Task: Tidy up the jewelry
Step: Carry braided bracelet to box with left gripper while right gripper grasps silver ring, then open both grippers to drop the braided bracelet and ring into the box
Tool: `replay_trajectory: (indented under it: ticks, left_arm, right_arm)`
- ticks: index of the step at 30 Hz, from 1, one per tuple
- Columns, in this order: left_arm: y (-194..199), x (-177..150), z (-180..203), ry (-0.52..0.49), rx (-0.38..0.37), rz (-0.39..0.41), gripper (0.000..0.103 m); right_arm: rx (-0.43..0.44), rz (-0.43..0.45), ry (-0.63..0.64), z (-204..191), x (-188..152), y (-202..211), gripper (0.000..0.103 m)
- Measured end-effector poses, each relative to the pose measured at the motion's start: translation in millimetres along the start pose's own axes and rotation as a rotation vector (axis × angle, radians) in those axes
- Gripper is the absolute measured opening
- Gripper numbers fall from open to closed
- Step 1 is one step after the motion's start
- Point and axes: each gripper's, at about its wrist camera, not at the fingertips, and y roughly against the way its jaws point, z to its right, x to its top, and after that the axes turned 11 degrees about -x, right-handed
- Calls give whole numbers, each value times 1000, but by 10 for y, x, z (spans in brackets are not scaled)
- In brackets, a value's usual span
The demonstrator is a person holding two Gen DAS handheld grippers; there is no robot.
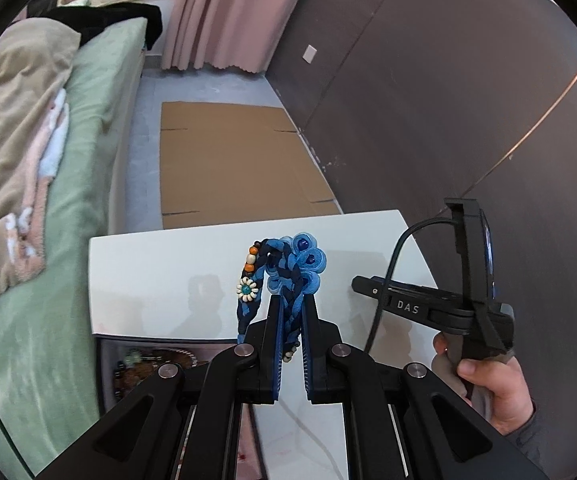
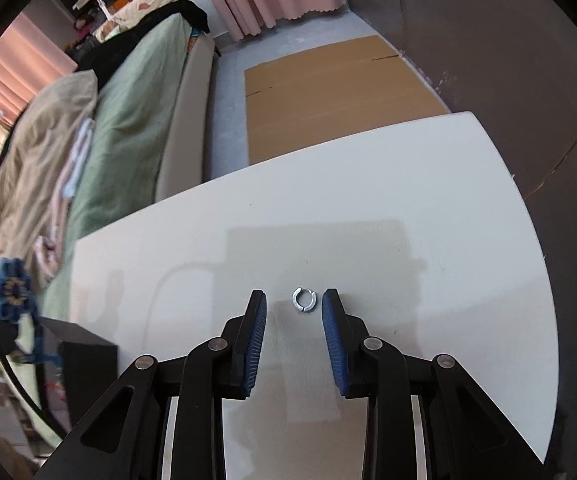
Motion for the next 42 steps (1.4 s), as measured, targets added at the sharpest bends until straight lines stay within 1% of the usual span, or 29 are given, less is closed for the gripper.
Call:
replay_trajectory:
  ticks: [1, 5, 10, 14, 18, 25, 28, 30, 31, 32, 33, 35, 38, 42]
  left_arm:
    - [24, -3, -18, 2, 2, 3, 8]
    - [135, -39, -86, 6, 15, 10, 8]
    - [285, -104, -137, 4, 26, 11, 8]
    - [353, -170, -195, 3, 42, -3, 8]
    - [386, -218, -254, 15, 47, -20, 8]
    - [403, -278, -326, 30, 71, -51, 9]
    - [414, -278, -402, 69, 83, -64, 10]
    - [451, -275, -450, 90, 69, -58, 11]
    - [469, -275, -463, 94, 69, -55, 13]
    - [488, -275, -467, 97, 71, -51, 27]
    - [517, -275, -470, 101, 74, -40, 47]
    - [601, -275, -464, 101, 81, 0, 65]
    - [673, -262, -447, 94, 74, 20, 65]
    - [742, -250, -509, 105, 89, 36, 65]
  right_arm:
    - [-25, 3, 12, -30, -2, 1, 26]
    - [-125, 16, 58, -122, -8, 10, 14]
    - [-166, 29, 76, -147, -38, 54, 14]
    - [-129, 41, 80, -177, -100, 158, 14]
    - [-62, 77, 78, -229, -182, 377, 14]
    - [34, 135, 114, -413, -341, 756, 14]
    - [91, 149, 124, -488, -369, 883, 14]
    - [138, 155, 134, -536, -415, 975, 14]
    - [154, 157, 139, -561, -432, 1000, 14]
    - [175, 160, 147, -595, -458, 1041, 14]
    - [190, 162, 152, -622, -475, 1068, 14]
    - [226, 164, 166, -695, -517, 1122, 14]
    - [273, 162, 184, -823, -569, 1151, 14]
    - [319, 144, 215, -1001, -625, 1138, 14]
